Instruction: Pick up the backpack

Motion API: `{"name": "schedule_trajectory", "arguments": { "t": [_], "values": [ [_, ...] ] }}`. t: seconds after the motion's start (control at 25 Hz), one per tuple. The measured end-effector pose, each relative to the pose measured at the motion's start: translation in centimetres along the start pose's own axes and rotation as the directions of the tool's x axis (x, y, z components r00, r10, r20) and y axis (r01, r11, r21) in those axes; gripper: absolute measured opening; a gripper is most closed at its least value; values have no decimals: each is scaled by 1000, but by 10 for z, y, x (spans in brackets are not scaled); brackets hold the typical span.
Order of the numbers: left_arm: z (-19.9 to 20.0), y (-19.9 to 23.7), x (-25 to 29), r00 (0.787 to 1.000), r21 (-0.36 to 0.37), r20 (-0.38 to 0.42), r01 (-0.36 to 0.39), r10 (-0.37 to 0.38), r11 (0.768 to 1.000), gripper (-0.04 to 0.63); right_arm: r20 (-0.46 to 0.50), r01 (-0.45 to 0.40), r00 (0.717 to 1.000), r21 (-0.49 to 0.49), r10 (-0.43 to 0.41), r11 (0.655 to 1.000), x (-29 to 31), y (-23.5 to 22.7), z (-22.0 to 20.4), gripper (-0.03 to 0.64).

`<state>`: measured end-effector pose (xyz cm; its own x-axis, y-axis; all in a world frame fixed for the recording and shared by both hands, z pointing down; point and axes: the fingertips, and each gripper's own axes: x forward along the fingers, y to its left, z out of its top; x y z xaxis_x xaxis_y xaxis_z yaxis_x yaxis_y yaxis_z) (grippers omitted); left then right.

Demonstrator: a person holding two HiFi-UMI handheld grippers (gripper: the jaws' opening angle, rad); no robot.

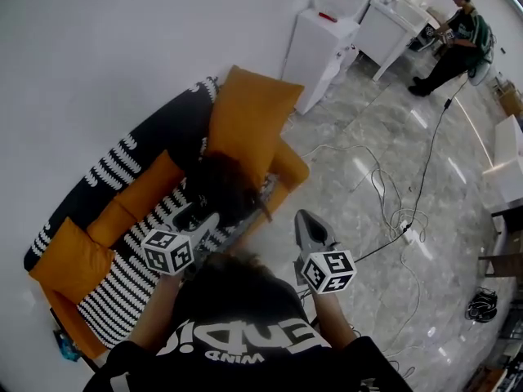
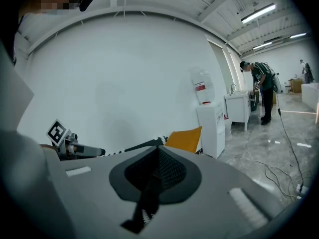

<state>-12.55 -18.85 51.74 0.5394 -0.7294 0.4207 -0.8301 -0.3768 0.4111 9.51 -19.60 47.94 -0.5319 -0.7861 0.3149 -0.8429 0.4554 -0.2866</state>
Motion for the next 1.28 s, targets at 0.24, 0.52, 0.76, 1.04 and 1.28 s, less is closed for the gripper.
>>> {"name": "schedule_trajectory", "arguments": {
  "t": [0.24, 0.52, 0.76, 1.04, 1.28],
  "values": [
    [-26, 17, 25, 995, -72, -84, 46, -52, 996, 365, 10, 7, 1000, -15, -6, 1000, 13, 2, 10, 1],
    [-55, 46, 65, 987, -202, -153, 26, -58, 979, 365, 3, 55, 998, -2, -55, 998, 18, -17, 13, 0],
    [-80, 62, 93, 973, -279, -221, 3, -67, 960, 362, -12, 88, 996, 4, -88, 996, 18, -30, 14, 0],
    [-97, 84, 127, 972, -422, -220, -20, -81, 906, 359, -34, 128, 991, 14, -127, 992, 15, -47, 9, 0],
    [-94, 92, 156, 975, -491, -180, 29, -133, 871, 336, -44, 161, 986, 15, -160, 987, 11, -59, 6, 0]
  ]
}}
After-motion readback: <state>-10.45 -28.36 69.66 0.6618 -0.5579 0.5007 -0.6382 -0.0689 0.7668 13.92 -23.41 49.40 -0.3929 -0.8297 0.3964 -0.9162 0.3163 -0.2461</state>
